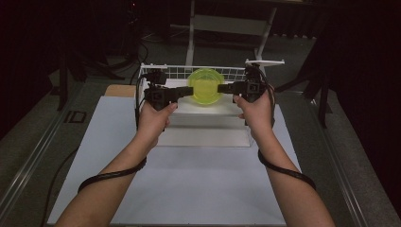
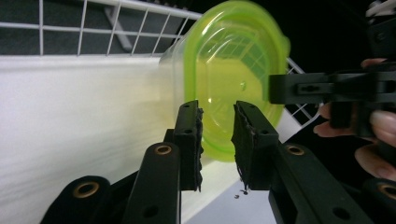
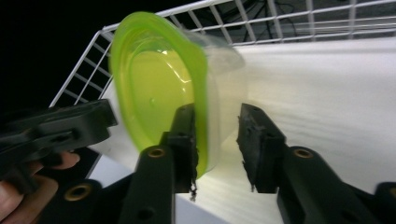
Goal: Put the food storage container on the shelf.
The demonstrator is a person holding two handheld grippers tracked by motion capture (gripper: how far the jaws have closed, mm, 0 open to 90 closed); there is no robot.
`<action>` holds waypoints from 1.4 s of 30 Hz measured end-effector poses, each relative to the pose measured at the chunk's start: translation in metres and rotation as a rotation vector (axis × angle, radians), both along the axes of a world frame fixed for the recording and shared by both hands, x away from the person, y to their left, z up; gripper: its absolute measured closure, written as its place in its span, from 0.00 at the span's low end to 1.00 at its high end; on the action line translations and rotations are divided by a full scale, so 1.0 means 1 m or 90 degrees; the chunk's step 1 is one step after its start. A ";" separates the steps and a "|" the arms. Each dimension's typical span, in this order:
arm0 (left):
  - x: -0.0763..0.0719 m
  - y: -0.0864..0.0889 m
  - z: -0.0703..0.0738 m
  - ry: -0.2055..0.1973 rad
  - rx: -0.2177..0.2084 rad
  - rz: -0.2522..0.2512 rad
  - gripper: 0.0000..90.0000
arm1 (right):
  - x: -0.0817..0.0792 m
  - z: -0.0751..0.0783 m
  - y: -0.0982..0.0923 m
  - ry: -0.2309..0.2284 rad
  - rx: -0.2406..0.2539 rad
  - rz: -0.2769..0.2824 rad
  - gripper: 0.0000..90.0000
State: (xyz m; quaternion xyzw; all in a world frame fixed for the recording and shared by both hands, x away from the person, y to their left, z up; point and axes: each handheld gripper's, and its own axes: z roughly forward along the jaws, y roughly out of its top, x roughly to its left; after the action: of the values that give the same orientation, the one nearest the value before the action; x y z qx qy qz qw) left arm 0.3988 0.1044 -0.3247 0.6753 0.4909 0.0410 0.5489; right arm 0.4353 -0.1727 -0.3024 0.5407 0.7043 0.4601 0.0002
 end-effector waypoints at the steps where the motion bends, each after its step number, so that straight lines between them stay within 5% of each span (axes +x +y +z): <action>1: 0.001 0.000 0.001 -0.003 0.003 0.001 0.78 | 0.001 0.000 -0.001 -0.001 -0.002 -0.005 0.86; 9: 0.011 -0.004 0.001 -0.006 0.014 0.008 0.79 | 0.008 0.000 0.001 0.010 -0.016 -0.014 0.87; 17: 0.012 -0.002 0.002 0.024 0.018 0.020 0.85 | 0.008 0.006 0.007 0.026 -0.038 -0.014 0.88; 20: 0.006 0.001 0.010 0.031 0.009 0.016 0.87 | 0.001 0.010 0.007 0.039 -0.022 -0.005 0.89; 25: -0.010 -0.003 0.021 0.002 0.026 0.008 0.82 | -0.012 0.022 0.000 0.051 0.019 -0.006 0.89; 31: -0.022 -0.005 0.014 0.007 0.039 0.003 0.80 | -0.021 0.014 -0.008 0.095 0.054 0.001 0.89; 36: -0.022 -0.007 0.009 0.001 0.045 -0.005 0.79 | -0.020 0.008 -0.008 0.092 0.028 -0.005 0.83; 37: -0.021 -0.010 0.008 -0.003 0.049 -0.009 0.77 | -0.018 0.010 -0.007 0.074 0.031 -0.009 0.73; 42: -0.015 -0.012 0.007 -0.001 0.041 -0.004 0.76 | -0.013 0.014 -0.004 0.047 -0.009 -0.017 0.73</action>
State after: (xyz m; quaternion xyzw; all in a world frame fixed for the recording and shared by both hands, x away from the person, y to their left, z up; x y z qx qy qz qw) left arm 0.3834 0.0920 -0.3181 0.6941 0.4872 0.0556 0.5271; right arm 0.4227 -0.1767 -0.2888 0.5667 0.6997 0.4347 -0.0156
